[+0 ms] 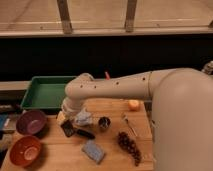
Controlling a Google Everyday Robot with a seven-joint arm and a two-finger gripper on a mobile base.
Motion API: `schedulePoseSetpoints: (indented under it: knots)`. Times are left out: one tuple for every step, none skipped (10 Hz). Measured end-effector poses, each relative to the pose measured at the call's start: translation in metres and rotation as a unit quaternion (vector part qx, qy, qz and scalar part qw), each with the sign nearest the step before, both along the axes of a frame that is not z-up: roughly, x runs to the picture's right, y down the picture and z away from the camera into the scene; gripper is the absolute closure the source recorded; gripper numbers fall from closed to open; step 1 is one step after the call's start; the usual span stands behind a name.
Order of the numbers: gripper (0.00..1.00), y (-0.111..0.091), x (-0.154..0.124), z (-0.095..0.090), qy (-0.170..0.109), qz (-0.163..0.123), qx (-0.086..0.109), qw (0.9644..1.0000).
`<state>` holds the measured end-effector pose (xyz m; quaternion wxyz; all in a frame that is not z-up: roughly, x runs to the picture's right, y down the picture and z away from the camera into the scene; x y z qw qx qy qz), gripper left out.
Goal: Place eraser in red bowl
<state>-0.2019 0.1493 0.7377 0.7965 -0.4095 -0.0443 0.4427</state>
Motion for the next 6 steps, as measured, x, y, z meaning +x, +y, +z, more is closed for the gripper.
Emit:
schedulePoseSetpoints:
  knots:
    - [1.00, -0.005, -0.012, -0.001, -0.024, -0.002, 0.000, 0.9997]
    - [1.00, -0.009, -0.026, -0.001, -0.043, -0.009, 0.001, 0.9990]
    - [1.00, -0.012, -0.038, -0.002, -0.057, -0.016, 0.001, 0.9983]
    - [1.00, -0.013, -0.055, -0.004, -0.073, -0.028, -0.001, 0.9969]
    - [1.00, -0.013, -0.078, -0.008, -0.096, -0.045, -0.004, 0.9944]
    - [1.00, -0.012, -0.093, -0.012, -0.111, -0.057, -0.006, 0.9922]
